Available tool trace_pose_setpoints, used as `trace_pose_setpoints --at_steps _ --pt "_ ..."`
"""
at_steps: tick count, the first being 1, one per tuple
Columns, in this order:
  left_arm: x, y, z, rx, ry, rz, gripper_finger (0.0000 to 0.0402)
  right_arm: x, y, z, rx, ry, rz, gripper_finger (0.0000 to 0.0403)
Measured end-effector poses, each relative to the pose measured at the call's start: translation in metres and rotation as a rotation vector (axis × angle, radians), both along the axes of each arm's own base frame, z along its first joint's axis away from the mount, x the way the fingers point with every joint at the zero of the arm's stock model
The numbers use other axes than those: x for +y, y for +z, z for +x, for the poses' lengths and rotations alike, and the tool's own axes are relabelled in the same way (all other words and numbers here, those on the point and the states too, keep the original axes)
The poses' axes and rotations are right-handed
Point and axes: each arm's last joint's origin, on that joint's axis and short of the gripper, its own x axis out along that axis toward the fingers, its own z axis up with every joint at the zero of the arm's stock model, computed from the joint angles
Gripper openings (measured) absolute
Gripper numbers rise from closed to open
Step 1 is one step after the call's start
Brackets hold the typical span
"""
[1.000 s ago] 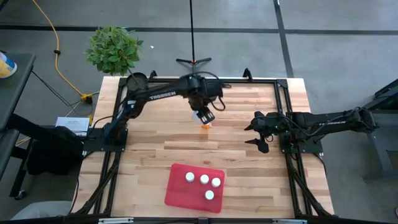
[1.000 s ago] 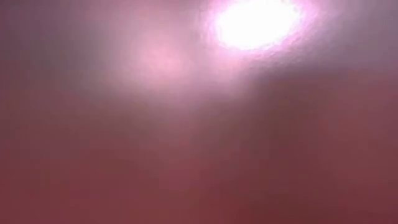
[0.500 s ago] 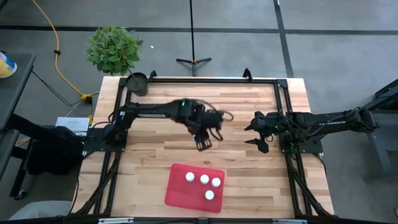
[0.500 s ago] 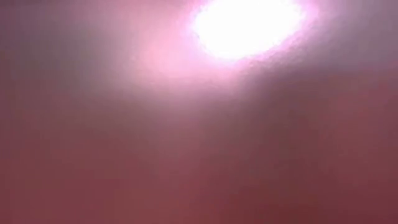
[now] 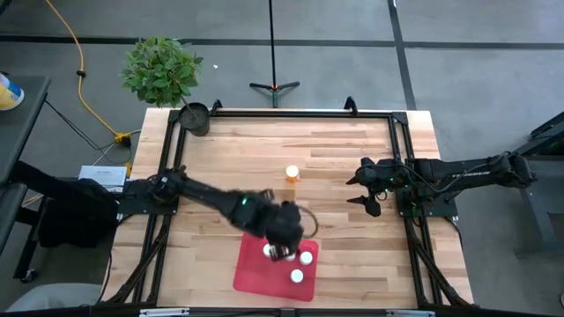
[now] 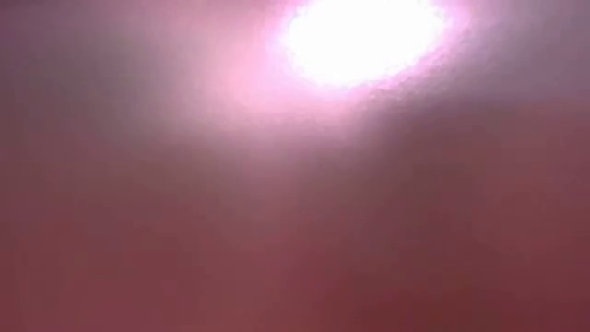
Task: Pick and place pill bottles into a basket
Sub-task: Put the white pill bottle into the red bin
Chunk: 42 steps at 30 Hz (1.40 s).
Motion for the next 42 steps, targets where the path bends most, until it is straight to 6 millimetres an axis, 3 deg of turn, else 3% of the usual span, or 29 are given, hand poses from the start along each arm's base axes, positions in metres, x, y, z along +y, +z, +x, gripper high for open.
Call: trace_pose_setpoints --at_steps 7,15,25,32,38,42 --pt "-0.048 -0.024 -0.007 -0.060 -0.026 -0.023 0.0191 0.000 0.000 0.000 0.002 -0.012 0.022 0.0291" --pt "-0.074 -0.073 -0.003 -0.072 -0.054 -0.081 0.0187 0.001 0.000 0.000 0.008 -0.016 0.047 0.0291" --pt "-0.076 -0.126 0.000 -0.051 -0.047 -0.132 0.0186 0.000 -0.001 -0.001 0.012 -0.018 0.050 0.0291" --pt "-0.078 -0.147 0.000 -0.071 -0.056 -0.178 0.0193 0.000 -0.001 -0.001 0.012 -0.018 0.049 0.0291" --pt "-0.077 -0.151 -0.001 -0.064 -0.037 -0.183 0.0186 0.000 -0.001 -0.001 0.011 -0.017 0.047 0.0291" --pt "-0.078 -0.150 0.001 -0.088 -0.045 -0.194 0.0204 0.000 -0.001 -0.001 0.011 -0.017 0.047 0.0291"
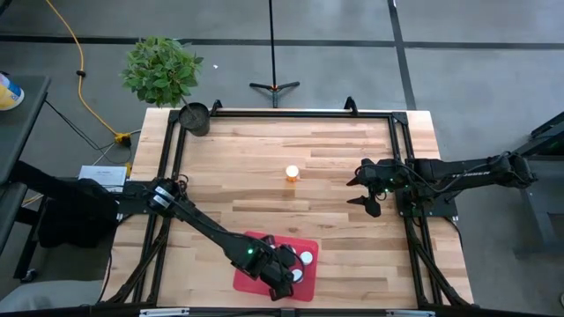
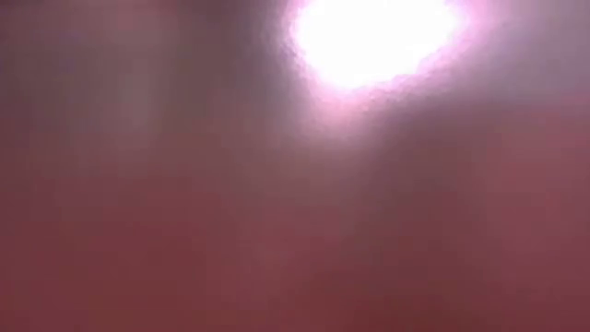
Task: Pick and place pill bottles into a basket
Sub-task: Put the white pill bottle into the red bin, then put the orange pill bottle into the red bin
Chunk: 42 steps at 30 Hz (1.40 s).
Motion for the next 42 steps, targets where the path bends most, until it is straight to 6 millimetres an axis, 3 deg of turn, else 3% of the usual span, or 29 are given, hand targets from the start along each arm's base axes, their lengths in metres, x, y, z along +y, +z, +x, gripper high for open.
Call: trace_pose_setpoints --at_steps 12,17,23,28,31,38,42 --pt "0.003 0.005 0.003 -0.012 -0.039 0.021 0.0227 0.000 0.000 0.000 0.000 0.002 0.001 0.0291" --pt "0.011 0.038 0.012 -0.040 -0.056 0.031 0.0228 0.000 0.000 0.000 0.000 0.001 0.002 0.0291" --pt "0.027 0.096 0.016 -0.080 -0.093 0.130 0.0229 0.000 -0.001 -0.001 0.007 0.001 0.004 0.0291" --pt "0.067 0.144 0.012 -0.076 -0.034 0.316 0.0229 0.000 -0.001 -0.001 0.009 0.000 0.005 0.0291" --pt "0.098 0.162 0.015 -0.060 0.003 0.318 0.0229 0.000 -0.001 -0.001 0.010 0.001 0.005 0.0291" --pt "0.175 0.161 0.027 0.045 0.079 0.201 0.0230 0.000 -0.001 -0.001 0.016 0.000 0.007 0.0291" --pt "0.205 0.157 0.032 0.074 0.097 0.174 0.0230 0.000 -0.001 -0.001 0.016 -0.001 0.008 0.0291"
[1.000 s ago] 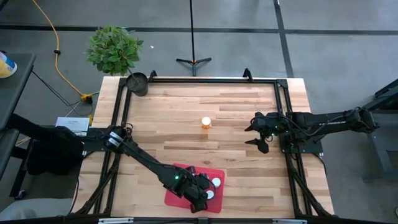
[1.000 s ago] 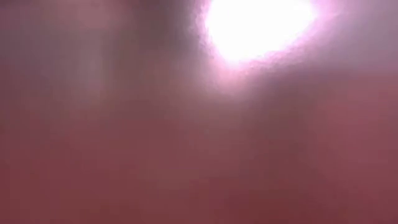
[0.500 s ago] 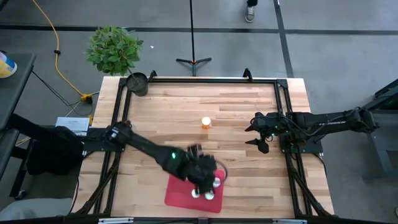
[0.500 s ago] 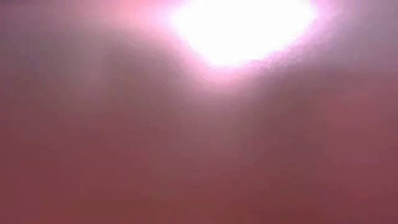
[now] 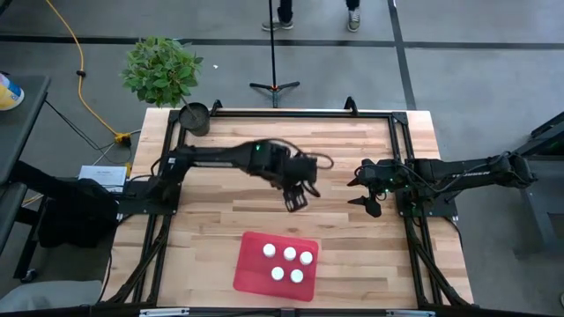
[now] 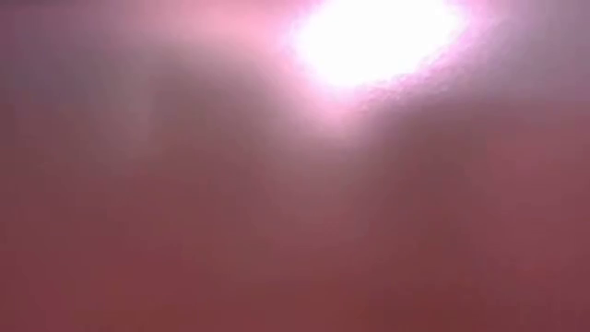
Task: Pick and place pill bottles into a basket
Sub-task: Put the orange pill bottle into the red bin
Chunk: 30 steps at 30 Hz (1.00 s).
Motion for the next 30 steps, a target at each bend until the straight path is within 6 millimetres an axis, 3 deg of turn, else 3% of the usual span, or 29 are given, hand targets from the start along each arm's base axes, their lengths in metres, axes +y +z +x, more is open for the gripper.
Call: trace_pose_setpoints --at_steps 16,30 --pt "0.054 -0.022 0.022 0.010 0.026 0.060 0.0230 0.000 0.000 0.000 0.000 0.000 0.001 0.0291" --pt "0.100 -0.066 0.033 0.163 0.044 0.091 0.0230 0.000 0.000 0.000 0.003 -0.003 0.004 0.0291"
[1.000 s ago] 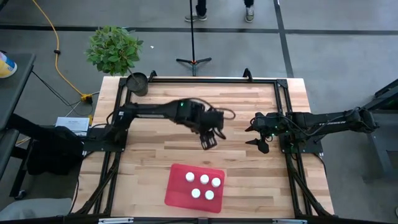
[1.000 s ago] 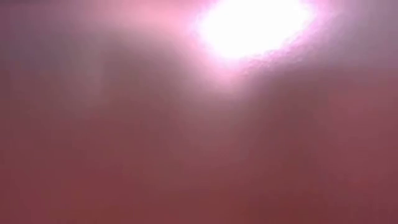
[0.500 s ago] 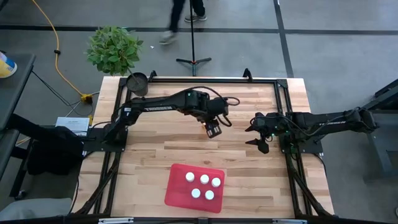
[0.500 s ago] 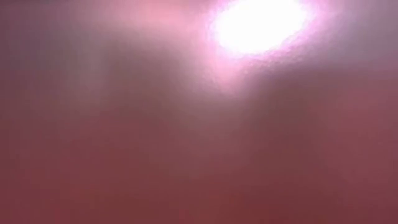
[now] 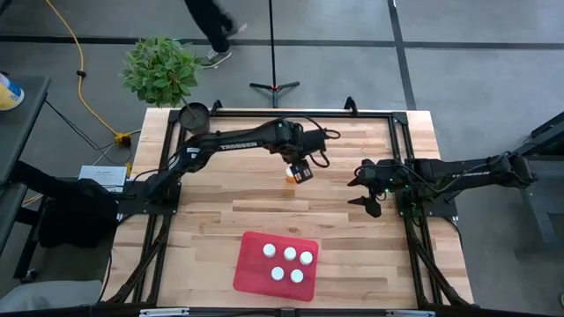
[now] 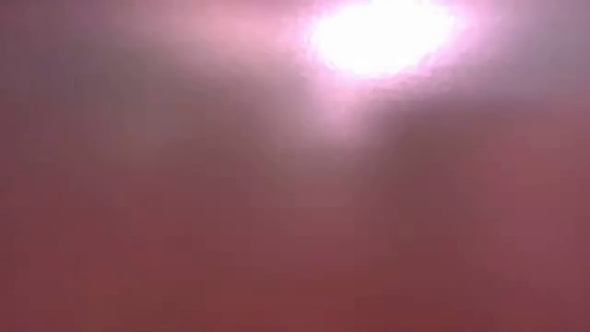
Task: Pick and place pill bottles into a basket
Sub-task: Put the orange pill bottle into the red bin
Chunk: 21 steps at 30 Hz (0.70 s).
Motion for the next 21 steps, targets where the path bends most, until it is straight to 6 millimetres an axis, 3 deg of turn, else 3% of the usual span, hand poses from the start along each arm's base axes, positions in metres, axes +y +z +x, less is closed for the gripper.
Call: trace_pose_setpoints --at_steps 9,21 --pt "0.006 -0.013 0.004 0.030 0.018 -0.035 0.0230 0.000 0.000 0.000 0.005 -0.009 0.009 0.0291" --pt "0.010 -0.015 0.002 0.050 -0.016 -0.050 0.0230 0.000 -0.001 -0.001 0.014 -0.020 0.027 0.0291"
